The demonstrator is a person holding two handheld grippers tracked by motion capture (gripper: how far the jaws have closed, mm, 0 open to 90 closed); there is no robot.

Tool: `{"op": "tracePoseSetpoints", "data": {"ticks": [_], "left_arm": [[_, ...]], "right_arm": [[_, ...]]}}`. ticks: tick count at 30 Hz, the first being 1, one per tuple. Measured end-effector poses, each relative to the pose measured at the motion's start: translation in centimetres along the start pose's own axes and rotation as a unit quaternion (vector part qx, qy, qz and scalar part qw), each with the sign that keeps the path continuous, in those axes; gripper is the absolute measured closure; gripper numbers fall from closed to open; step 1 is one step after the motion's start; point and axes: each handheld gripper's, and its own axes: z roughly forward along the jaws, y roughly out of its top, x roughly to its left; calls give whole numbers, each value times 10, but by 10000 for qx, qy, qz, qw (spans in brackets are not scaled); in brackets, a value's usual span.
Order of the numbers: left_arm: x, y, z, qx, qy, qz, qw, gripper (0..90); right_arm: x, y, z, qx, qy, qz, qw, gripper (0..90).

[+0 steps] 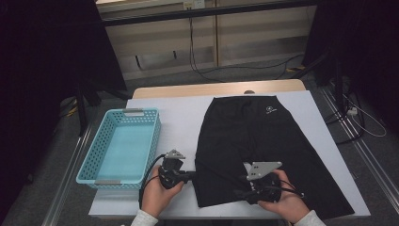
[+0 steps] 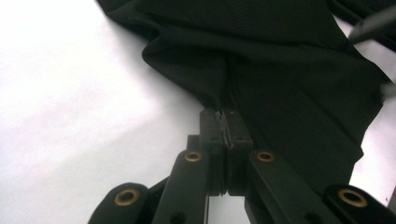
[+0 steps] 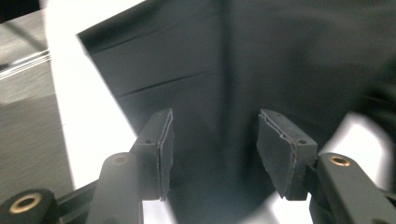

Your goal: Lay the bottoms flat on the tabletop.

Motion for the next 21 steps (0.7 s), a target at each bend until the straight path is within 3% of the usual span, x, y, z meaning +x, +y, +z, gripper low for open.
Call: {"op": "tracePoseSetpoints", "data": {"ticks": [3,5,7,9,11,13,15,18,21], "left_arm": [[3,-3,1,-8,-10,-66,10000,887],[5,-3,3,-22,-27,-115,9999,886],[7,-3,4,-55,-11,-135,9999,886],[9,-2,4,-64,-36,-176,9998,886],[10,-3,5,-79,-20,-185,9998,885],[10,-2,4,-65,-41,-173,9998,886],[8,-2,3,-63,-58,-142,9999,885],[3,-2,-1,-39,-217,-106,9997,885],[-5,-3,0,48,-365,18,9993,883]], "right_arm": [[11,3,11,86,199,-291,9993,370],[16,3,17,141,183,-498,9985,361],[17,4,19,116,191,-490,9985,400],[17,5,19,86,164,-464,9988,511],[16,6,19,67,178,-456,9988,737],[13,6,18,90,235,-380,9990,876],[13,7,17,142,276,-317,9990,886],[18,7,13,299,614,-358,9970,893],[32,6,8,474,1265,-644,9887,889]]}}
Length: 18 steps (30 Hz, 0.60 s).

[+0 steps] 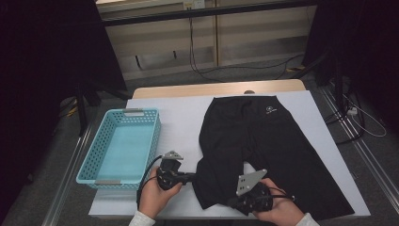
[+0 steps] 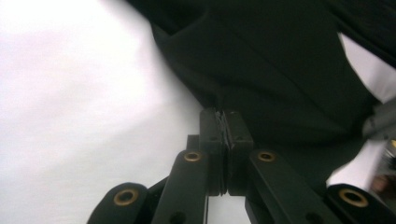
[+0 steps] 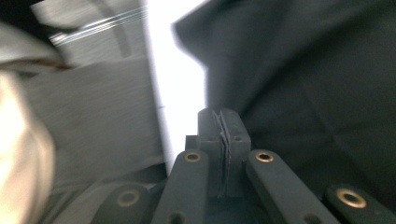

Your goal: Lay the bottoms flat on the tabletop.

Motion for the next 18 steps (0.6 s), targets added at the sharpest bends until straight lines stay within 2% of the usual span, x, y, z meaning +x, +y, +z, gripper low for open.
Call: {"op": "tracePoseSetpoints", "data": {"ticks": [1,2,4,5,7,8,9,11,13,14,15,18], "left_arm": [[-2,0,1,45,7,64,10000,881],[-2,-1,2,93,15,105,9999,878],[-1,-1,4,146,1,96,9998,874],[0,-2,4,161,1,57,9999,875],[2,-2,2,140,10,61,9999,874],[2,-2,1,117,5,45,9999,875],[2,-2,0,91,6,49,9999,875],[2,-2,-1,69,0,20,10000,873],[3,-2,-1,44,-7,-16,10000,869],[2,-2,-1,55,-8,-18,10000,868],[2,-2,0,61,-23,-37,10000,868],[3,-4,1,113,-48,-90,9999,866]], "right_arm": [[3,1,0,1,59,-57,10000,883],[4,2,0,-72,-29,-83,9999,828],[0,3,-2,-321,-287,-1,9991,617],[-3,4,-3,-462,-458,61,9979,564],[-12,3,-7,-680,-597,218,9957,540],[-17,3,-9,-710,-901,331,9928,499],[-21,2,-9,-639,-1150,399,9905,496],[-29,0,-6,-536,-1401,489,9875,466],[-35,-1,-1,-421,-1358,577,9882,469],[-36,-1,2,-312,-1408,497,9883,467],[-37,-1,4,-383,-1408,496,9881,500],[-35,3,5,-307,-1328,444,9897,694]]}}
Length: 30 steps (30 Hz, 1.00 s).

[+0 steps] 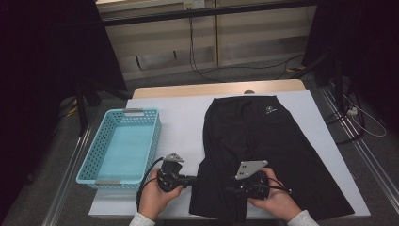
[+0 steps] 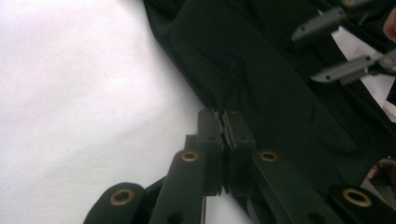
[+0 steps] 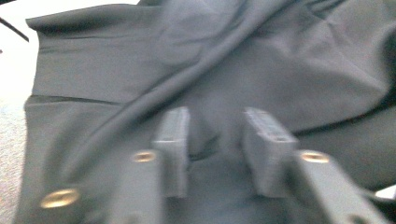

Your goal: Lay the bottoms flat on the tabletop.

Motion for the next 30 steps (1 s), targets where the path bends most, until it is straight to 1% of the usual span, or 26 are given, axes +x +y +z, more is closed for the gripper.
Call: {"op": "tracePoseSetpoints", "data": {"ticks": [1,2,3,6,8,9,10,11,12,13,15,16,17,19,20,21,22,23,24,25,26,28,29,30], "left_arm": [[1,0,0,22,-7,-23,10000,866],[1,-1,0,25,1,-23,10000,862],[1,-1,0,44,24,-63,10000,860],[2,0,-3,13,60,-64,10000,856],[2,1,-5,10,72,-91,9999,852],[2,2,-6,-14,87,-86,9999,836],[3,3,-6,-72,115,-123,9998,794],[4,5,-6,-164,173,-114,9997,751],[4,7,-4,-321,277,-83,9991,631],[4,10,-3,-371,326,-45,9988,551],[5,17,2,-539,362,5,9979,555],[6,21,5,-612,375,92,9974,540],[6,24,9,-598,436,206,9970,542],[8,28,18,-614,570,358,9958,524],[9,29,22,-576,677,422,9951,536],[12,30,26,-541,692,463,9951,544],[14,31,30,-526,707,427,9952,554],[17,32,32,-543,647,418,9956,596],[17,33,33,-560,607,432,9956,610],[16,34,34,-490,571,424,9963,645],[15,35,35,-449,558,428,9965,738],[14,35,36,-367,510,454,9970,807],[13,36,37,-359,507,440,9971,856],[13,36,36,-356,483,397,9974,877]], "right_arm": [[1,0,0,-1,28,-8,10000,774],[2,1,0,23,137,-48,9999,853],[4,1,0,37,154,-48,9999,883],[5,0,-4,118,207,-49,9997,898],[4,-2,-7,119,252,2,9996,899],[3,-4,-8,124,238,10,9996,899],[3,-4,-9,111,253,43,9996,898],[2,-5,-10,116,236,31,9996,897],[2,-5,-10,112,233,37,9997,895],[3,-5,-9,115,224,32,9997,892],[4,-4,-8,101,180,23,9998,888],[4,-4,-8,99,141,29,9998,880],[5,-3,-7,89,126,40,9999,872],[4,-4,-7,56,123,53,9999,856],[3,-4,-7,58,90,46,9999,831],[3,-4,-7,46,61,64,10000,807],[3,-4,-7,30,43,70,10000,792],[3,-5,-7,15,38,78,10000,777],[2,-5,-7,-2,25,108,9999,744],[2,-5,-7,-11,-12,116,9999,703],[2,-5,-7,-19,-85,125,9999,656],[0,-5,-7,-60,-194,164,9997,591],[-1,-5,-8,-84,-203,180,9996,584],[-1,-5,-8,-110,-224,210,9995,560]]}}
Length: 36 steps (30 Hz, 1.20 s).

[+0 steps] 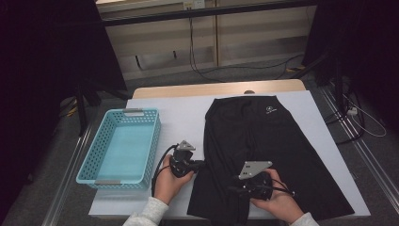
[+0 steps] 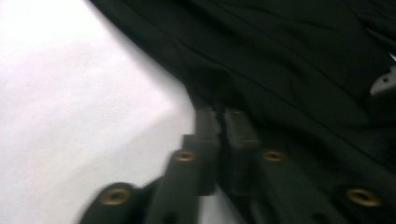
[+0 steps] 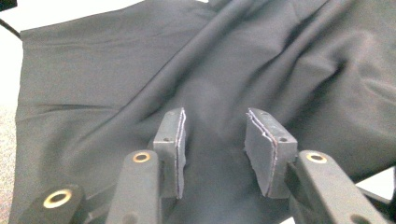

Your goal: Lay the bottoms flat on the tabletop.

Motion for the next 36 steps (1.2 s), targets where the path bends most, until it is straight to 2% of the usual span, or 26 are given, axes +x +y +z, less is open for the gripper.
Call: {"op": "tracePoseSetpoints", "data": {"ticks": [3,6,8,9,12,14,16,18,19,23,26,28,29,31,33,34,36], "left_arm": [[4,1,-10,-161,-97,-258,9995,885],[11,0,-28,-324,-63,-409,9986,886],[16,-3,-34,-401,4,-559,9976,882],[17,-5,-34,-373,-42,-662,9971,876],[19,-9,-30,-250,59,-681,9974,864],[20,-10,-30,-228,171,-687,9972,806],[22,-9,-31,-316,144,-782,9963,747],[23,-7,-30,-490,269,-733,9957,652],[23,-6,-29,-562,278,-777,9950,613],[23,2,-21,-730,277,-764,9940,546],[21,11,-13,-822,268,-703,9938,549],[20,16,-8,-758,275,-717,9942,556],[20,19,-5,-692,399,-633,9948,577],[24,20,1,-560,467,-708,9948,619],[28,20,7,-516,440,-804,9945,718],[30,20,8,-437,405,-760,9953,799],[31,20,10,-347,338,-805,9956,895]], "right_arm": [[-2,-1,0,25,-53,40,10000,532],[-2,-1,-1,40,-80,36,10000,497],[-2,-2,0,73,-73,60,9999,474],[-2,-3,1,77,-58,54,9999,472],[-3,-1,-1,23,-113,35,9999,436],[-6,0,-8,-174,-244,159,9994,422],[-12,0,-14,-353,-427,342,9979,418],[-18,-1,-17,-381,-619,434,9964,427],[-20,-2,-18,-372,-707,490,9956,435],[-24,-2,-20,-384,-876,605,9936,434],[-24,-1,-18,-348,-921,583,9934,434],[-22,-1,-17,-309,-951,523,9936,435],[-22,-1,-17,-298,-950,520,9937,434],[-22,-1,-16,-296,-943,531,9937,429],[-23,-3,-16,-260,-909,545,9940,426],[-24,-3,-16,-249,-920,538,9940,425],[-26,-4,-18,-269,-957,570,9934,422]]}}
